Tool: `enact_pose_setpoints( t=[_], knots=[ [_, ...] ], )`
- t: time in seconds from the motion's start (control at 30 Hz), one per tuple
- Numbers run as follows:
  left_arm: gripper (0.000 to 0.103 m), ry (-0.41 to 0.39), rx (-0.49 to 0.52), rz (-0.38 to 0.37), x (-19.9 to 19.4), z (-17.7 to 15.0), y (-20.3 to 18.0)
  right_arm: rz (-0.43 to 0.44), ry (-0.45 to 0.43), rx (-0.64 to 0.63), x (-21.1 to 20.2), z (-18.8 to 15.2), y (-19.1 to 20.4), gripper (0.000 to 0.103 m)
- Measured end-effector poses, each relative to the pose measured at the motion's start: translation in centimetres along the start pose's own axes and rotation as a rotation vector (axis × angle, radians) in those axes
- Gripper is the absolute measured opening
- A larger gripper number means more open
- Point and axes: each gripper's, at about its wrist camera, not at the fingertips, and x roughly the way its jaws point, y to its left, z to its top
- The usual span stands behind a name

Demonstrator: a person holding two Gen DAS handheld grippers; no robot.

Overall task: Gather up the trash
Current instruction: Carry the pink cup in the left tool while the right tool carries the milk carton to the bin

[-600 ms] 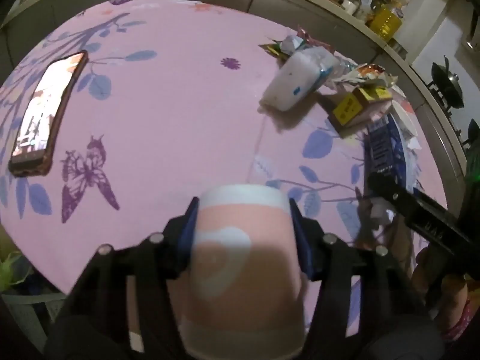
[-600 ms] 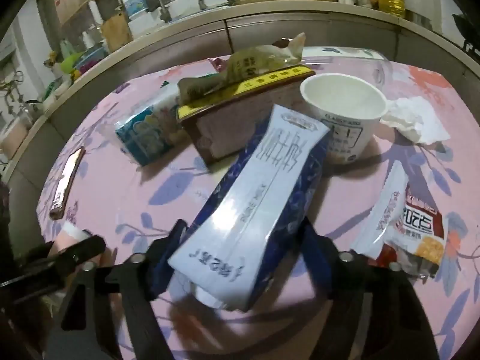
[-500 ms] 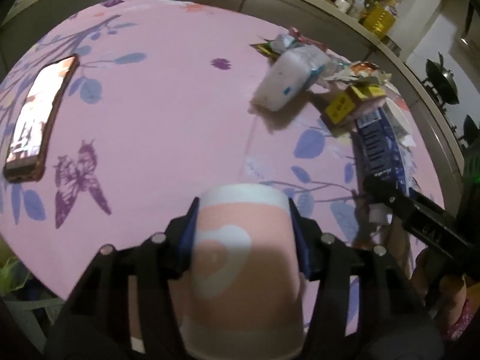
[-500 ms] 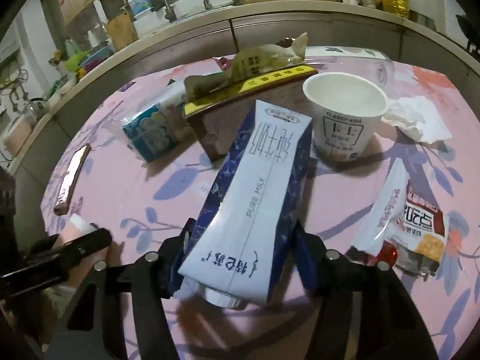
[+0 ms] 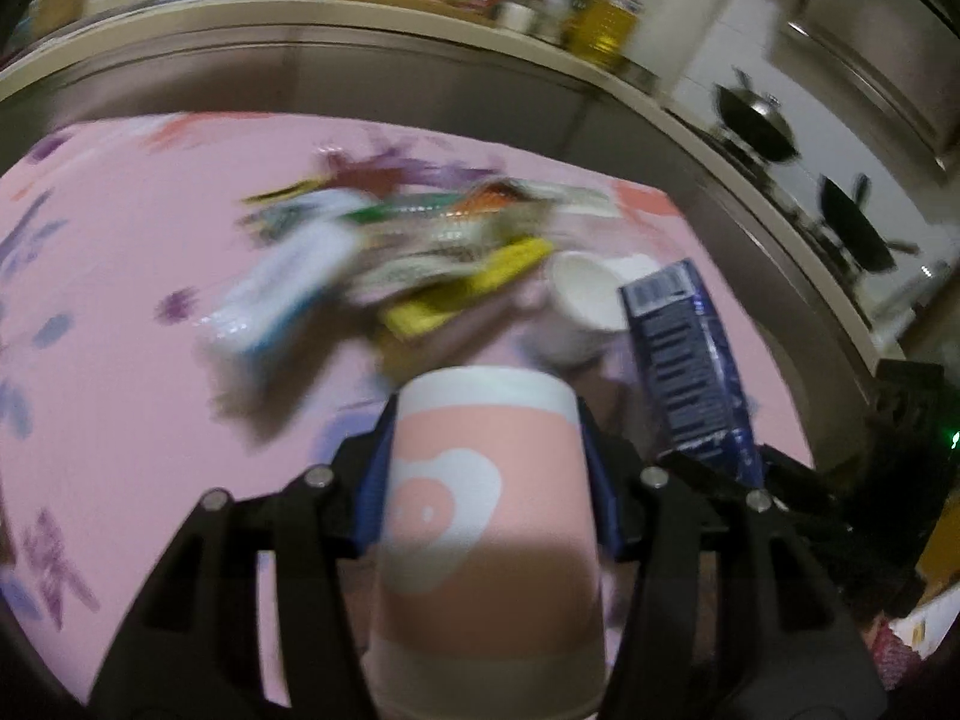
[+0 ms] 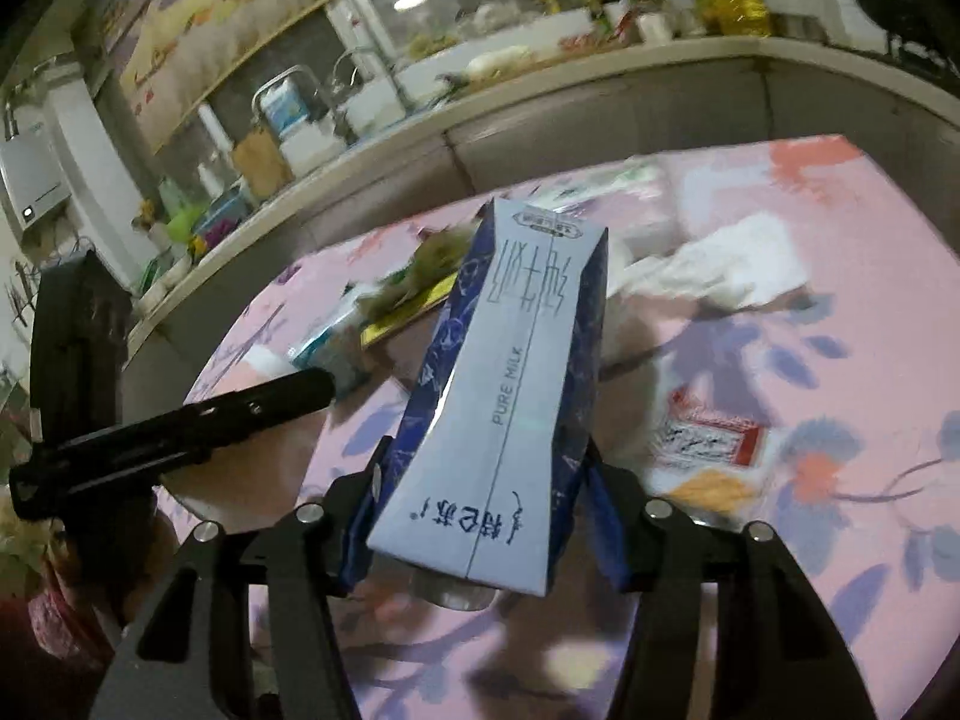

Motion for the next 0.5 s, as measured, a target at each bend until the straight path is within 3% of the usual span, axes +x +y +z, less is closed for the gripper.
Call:
enact_pose_setpoints(
  t=[0.1, 0.23, 0.37, 0.5],
  knots=[
    [0.052, 0.056, 0.068, -0.032, 3.2, 1.6, -3.2, -0.001, -0.072, 0.071, -2.4, 0.9, -2.9, 0.056],
    [0.052, 0.066, 0.182, -0.1, 6.4, 4.5, -9.6, -0.082, -0.179, 0.159, -6.3, 1.9, -8.1, 0.056],
    [0.052, 0.122, 0.305, -0.208, 11.4, 7.7, -18.2, -0.147, -0.25, 0.33, -10.0, 2.2, -15.4, 0.056],
    [0.052, 0.202, 0.412, -0.278, 19.5, 9.0, -27.9, -0.206, -0.271, 0.504, -13.0, 1.5, -23.1, 0.056]
  ],
)
